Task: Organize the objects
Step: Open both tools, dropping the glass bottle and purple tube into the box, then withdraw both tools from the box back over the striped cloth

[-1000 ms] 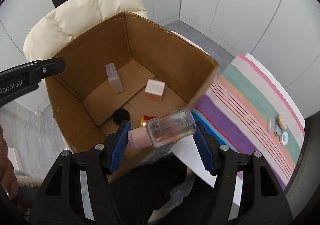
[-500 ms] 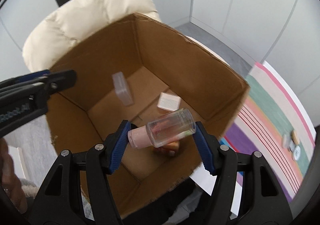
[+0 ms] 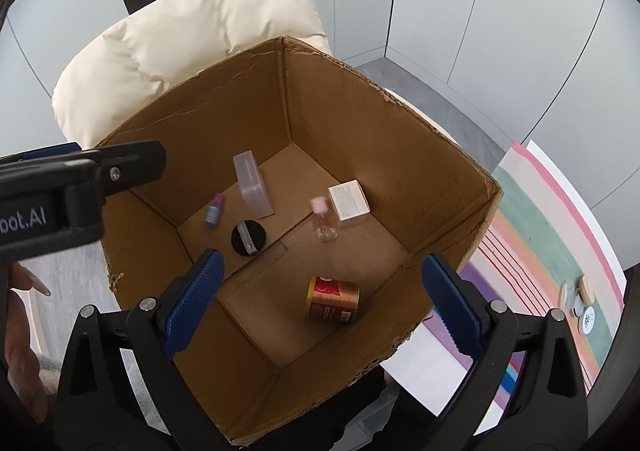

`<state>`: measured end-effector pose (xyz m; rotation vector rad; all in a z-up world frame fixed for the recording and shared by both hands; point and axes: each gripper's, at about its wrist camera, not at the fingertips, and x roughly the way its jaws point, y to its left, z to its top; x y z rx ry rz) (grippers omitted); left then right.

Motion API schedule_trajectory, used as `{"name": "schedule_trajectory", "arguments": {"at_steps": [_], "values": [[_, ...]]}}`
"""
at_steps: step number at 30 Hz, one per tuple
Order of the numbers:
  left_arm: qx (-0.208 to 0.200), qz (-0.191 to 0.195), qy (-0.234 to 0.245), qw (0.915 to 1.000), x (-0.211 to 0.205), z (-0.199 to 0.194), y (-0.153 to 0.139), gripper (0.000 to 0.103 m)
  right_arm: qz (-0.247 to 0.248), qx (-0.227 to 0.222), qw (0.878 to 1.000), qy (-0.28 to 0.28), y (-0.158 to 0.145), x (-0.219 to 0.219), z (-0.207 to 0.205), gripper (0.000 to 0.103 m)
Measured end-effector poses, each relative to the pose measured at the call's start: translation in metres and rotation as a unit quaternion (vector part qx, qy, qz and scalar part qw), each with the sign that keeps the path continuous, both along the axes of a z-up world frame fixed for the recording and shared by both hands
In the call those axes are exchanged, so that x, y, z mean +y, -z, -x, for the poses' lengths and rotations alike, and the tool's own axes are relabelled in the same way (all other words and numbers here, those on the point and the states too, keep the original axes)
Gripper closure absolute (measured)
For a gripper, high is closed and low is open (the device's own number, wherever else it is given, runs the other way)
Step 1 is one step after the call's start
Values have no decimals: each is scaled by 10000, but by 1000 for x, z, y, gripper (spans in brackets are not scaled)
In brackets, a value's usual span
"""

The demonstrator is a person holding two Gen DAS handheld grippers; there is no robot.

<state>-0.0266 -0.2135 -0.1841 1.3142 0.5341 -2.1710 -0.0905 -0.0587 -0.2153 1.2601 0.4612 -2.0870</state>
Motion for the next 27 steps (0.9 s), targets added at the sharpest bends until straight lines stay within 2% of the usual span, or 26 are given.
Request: {"name": "schedule_trajectory", "arguments": {"at_steps": [15,27], "values": [[141,8,-62,9999,1,-19,-12,3,15,9,9999,118,-9,11,-9,3],[171,117,-28,9998,21,-63,-30,3,77,2,9996,267,-27,38,-34,3]]}}
